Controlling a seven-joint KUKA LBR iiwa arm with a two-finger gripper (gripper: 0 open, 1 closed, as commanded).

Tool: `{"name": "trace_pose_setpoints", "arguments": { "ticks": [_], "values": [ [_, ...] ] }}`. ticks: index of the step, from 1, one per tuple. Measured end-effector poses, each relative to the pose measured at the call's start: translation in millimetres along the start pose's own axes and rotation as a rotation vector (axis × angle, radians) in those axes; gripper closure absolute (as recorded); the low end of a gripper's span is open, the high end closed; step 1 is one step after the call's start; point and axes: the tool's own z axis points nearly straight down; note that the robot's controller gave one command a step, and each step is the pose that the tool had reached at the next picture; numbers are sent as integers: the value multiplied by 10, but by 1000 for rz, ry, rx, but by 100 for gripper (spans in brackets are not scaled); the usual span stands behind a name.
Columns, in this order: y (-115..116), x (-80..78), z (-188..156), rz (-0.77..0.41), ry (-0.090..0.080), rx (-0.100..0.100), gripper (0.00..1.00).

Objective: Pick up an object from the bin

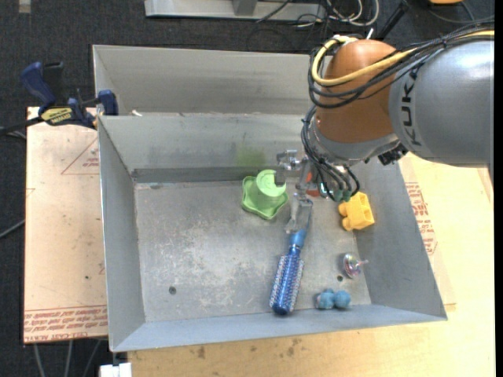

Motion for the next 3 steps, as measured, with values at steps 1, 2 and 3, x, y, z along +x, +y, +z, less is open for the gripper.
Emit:
{"name": "trace_pose_setpoints", "arguments": {
  "ticks": [1,2,3],
  "values": [
    [-540,428,1064,-593,-2,1,0],
    [-214,563,731,-792,-9,2,0],
    [-59,672,643,-1000,-7,2,0]
  ]
}}
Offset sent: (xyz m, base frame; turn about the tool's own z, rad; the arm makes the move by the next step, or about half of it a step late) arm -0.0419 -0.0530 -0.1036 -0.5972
